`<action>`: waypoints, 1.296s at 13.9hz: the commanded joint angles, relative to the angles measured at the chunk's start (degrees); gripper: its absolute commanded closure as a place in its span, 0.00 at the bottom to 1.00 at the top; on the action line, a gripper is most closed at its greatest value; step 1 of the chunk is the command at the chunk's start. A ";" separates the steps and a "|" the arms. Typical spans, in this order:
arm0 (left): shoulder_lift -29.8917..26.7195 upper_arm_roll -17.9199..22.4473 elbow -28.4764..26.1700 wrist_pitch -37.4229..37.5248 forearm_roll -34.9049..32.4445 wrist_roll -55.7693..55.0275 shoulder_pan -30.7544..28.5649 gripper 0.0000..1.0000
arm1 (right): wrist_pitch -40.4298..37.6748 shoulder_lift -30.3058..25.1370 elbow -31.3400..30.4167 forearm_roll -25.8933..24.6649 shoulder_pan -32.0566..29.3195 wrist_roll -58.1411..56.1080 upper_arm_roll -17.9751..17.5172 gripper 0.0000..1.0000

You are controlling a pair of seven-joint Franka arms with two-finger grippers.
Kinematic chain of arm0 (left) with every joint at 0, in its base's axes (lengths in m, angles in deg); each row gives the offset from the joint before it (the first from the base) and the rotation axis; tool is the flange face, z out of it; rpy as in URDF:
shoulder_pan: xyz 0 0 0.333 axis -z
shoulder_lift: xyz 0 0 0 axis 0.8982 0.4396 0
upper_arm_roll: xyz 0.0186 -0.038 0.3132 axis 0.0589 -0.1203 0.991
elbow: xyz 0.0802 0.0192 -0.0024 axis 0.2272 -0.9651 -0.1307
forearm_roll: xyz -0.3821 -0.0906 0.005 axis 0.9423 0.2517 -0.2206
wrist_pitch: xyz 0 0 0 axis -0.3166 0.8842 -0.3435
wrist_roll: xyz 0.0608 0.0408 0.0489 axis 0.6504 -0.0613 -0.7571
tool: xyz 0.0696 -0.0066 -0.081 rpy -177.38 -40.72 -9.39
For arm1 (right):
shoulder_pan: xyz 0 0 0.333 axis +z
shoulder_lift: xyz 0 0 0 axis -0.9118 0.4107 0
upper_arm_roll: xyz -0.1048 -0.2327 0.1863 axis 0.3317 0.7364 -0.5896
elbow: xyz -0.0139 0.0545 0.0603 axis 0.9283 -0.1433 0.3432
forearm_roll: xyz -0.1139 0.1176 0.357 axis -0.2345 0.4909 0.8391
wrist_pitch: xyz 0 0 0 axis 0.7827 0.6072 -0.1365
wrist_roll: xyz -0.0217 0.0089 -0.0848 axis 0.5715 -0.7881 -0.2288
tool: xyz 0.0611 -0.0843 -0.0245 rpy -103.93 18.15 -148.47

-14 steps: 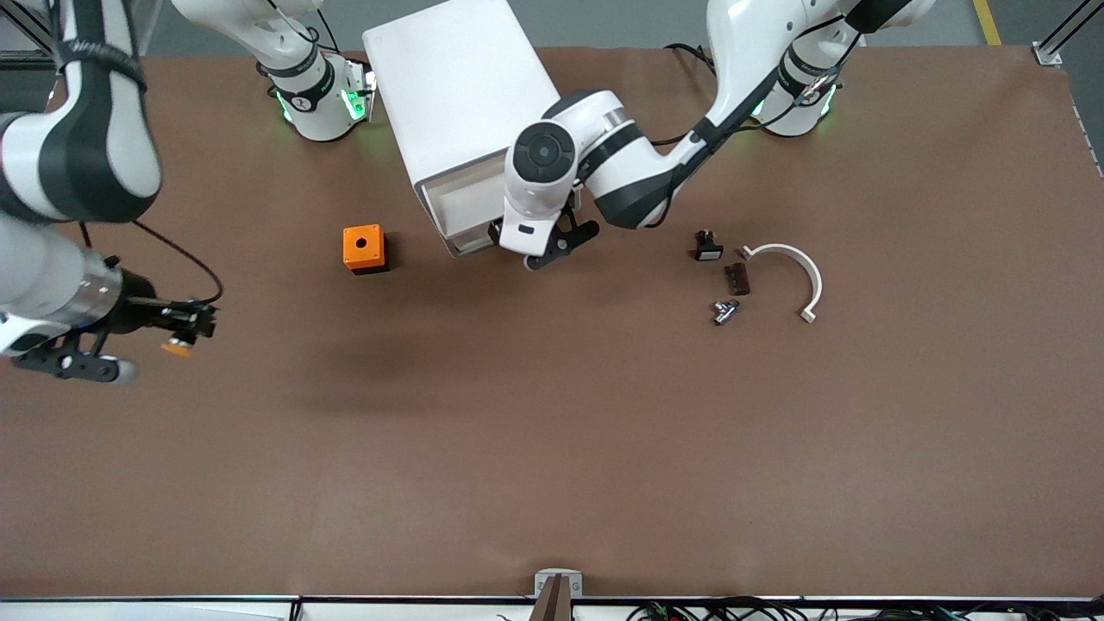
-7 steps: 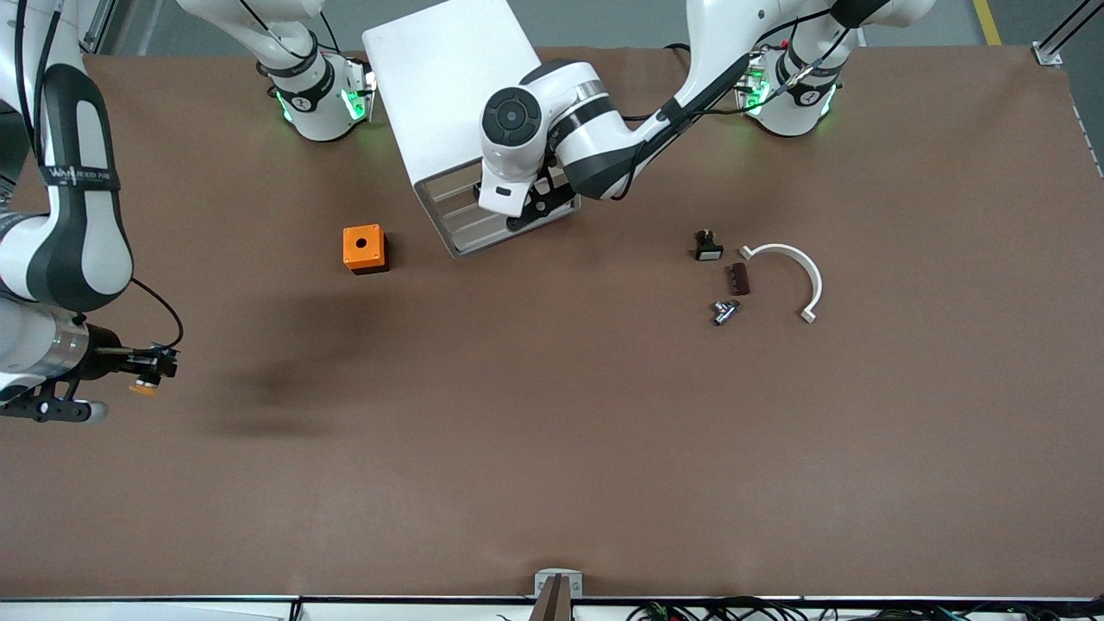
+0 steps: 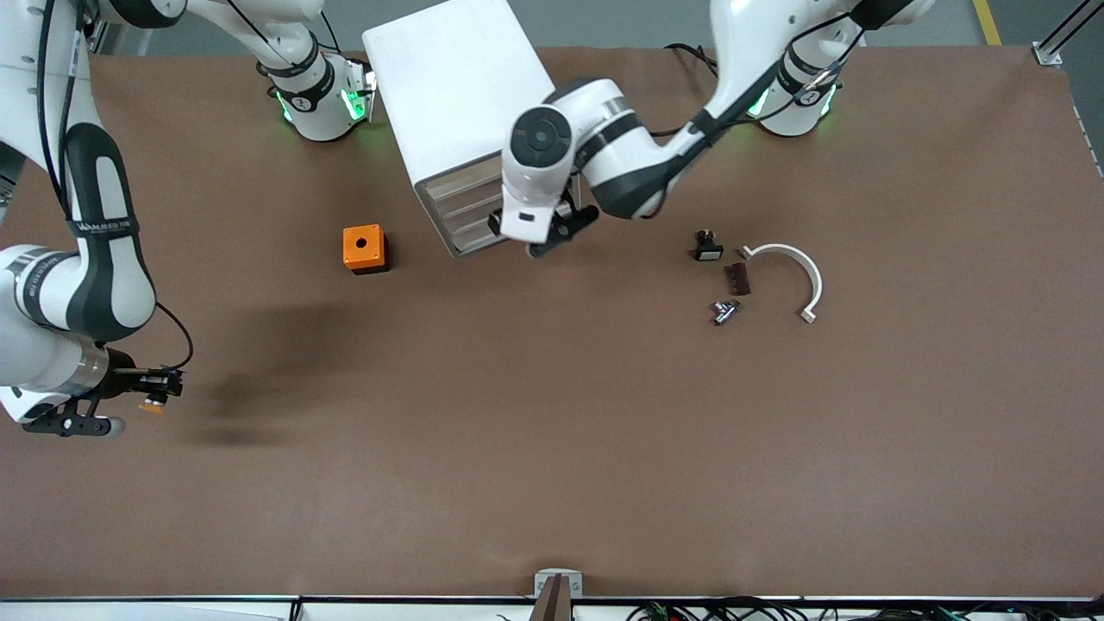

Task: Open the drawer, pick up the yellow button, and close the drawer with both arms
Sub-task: 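Carry the button away with the right gripper while the left gripper withdraws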

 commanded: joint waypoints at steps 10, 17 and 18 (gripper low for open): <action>-13.22 -0.63 6.42 15.66 -10.62 36.58 -29.26 0.00 | 11.59 5.34 -3.65 0.77 -3.73 -6.35 -1.41 1.00; -24.72 3.65 5.73 22.35 -6.23 62.35 -37.21 0.00 | 12.73 5.95 -3.65 0.86 -4.00 -9.70 -1.59 0.52; -27.01 9.34 4.85 23.66 -5.27 66.47 -33.11 0.00 | 12.74 5.95 -3.65 0.94 -4.00 -9.26 -1.68 0.01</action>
